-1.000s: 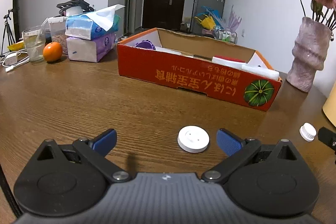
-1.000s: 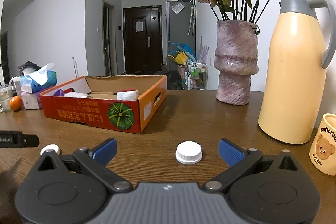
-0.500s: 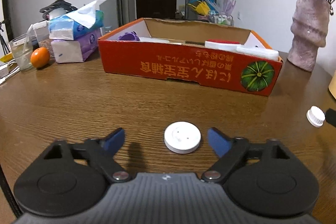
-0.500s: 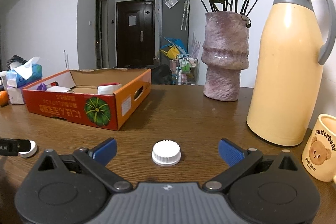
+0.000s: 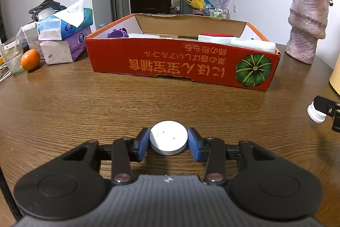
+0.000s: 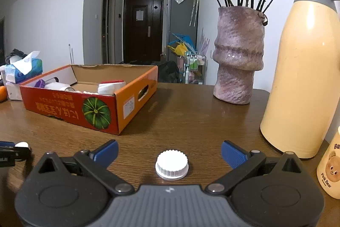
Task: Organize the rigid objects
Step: 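Close the left tool on the flat white cap while the right tool grasps the ridged white cap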
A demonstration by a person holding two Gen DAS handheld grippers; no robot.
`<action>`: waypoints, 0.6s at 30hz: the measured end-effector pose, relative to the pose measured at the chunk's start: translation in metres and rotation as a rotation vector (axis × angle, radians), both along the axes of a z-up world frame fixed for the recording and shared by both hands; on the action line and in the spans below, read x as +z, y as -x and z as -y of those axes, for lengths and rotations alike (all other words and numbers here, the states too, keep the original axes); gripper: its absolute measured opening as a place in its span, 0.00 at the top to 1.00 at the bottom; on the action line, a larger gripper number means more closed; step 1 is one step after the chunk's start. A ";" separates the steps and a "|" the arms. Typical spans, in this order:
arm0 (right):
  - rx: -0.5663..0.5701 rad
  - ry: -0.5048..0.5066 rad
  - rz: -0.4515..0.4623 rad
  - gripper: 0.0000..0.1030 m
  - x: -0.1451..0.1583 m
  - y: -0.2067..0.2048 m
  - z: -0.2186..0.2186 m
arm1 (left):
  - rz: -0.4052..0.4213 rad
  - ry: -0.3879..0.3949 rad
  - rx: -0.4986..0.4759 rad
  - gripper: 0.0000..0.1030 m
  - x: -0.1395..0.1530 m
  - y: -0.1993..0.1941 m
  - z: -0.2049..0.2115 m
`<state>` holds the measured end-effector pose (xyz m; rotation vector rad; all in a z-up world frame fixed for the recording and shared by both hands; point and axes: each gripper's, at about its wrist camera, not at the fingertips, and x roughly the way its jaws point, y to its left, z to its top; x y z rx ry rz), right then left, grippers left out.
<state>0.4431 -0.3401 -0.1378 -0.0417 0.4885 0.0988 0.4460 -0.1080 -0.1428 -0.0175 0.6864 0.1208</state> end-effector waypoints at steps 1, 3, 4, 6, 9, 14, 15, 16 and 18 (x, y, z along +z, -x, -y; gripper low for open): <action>0.000 0.001 -0.007 0.00 0.000 -0.003 0.000 | 0.000 -0.004 0.001 0.61 0.000 0.000 0.000; -0.003 0.010 -0.027 0.00 -0.002 -0.009 0.000 | -0.002 -0.006 0.003 0.61 0.001 0.000 0.000; -0.007 0.016 -0.039 0.00 -0.003 -0.012 0.000 | -0.002 -0.005 0.003 0.61 0.001 -0.001 0.000; -0.009 0.022 -0.067 0.03 -0.005 -0.017 0.000 | -0.001 -0.005 0.003 0.61 0.002 -0.001 0.000; -0.011 0.027 -0.105 0.09 -0.009 -0.024 -0.001 | 0.009 -0.005 0.001 0.61 0.004 0.000 0.001; -0.005 0.009 -0.129 0.26 -0.011 -0.031 0.000 | 0.023 0.003 -0.011 0.61 0.007 0.002 0.001; -0.007 0.008 -0.136 0.34 -0.012 -0.032 0.000 | 0.025 0.004 -0.011 0.61 0.008 0.002 0.001; -0.005 0.007 -0.142 0.46 -0.013 -0.032 0.000 | 0.027 0.005 -0.011 0.61 0.008 0.002 0.000; -0.005 0.003 -0.146 0.64 -0.013 -0.032 0.000 | 0.028 0.010 -0.011 0.61 0.009 0.003 0.000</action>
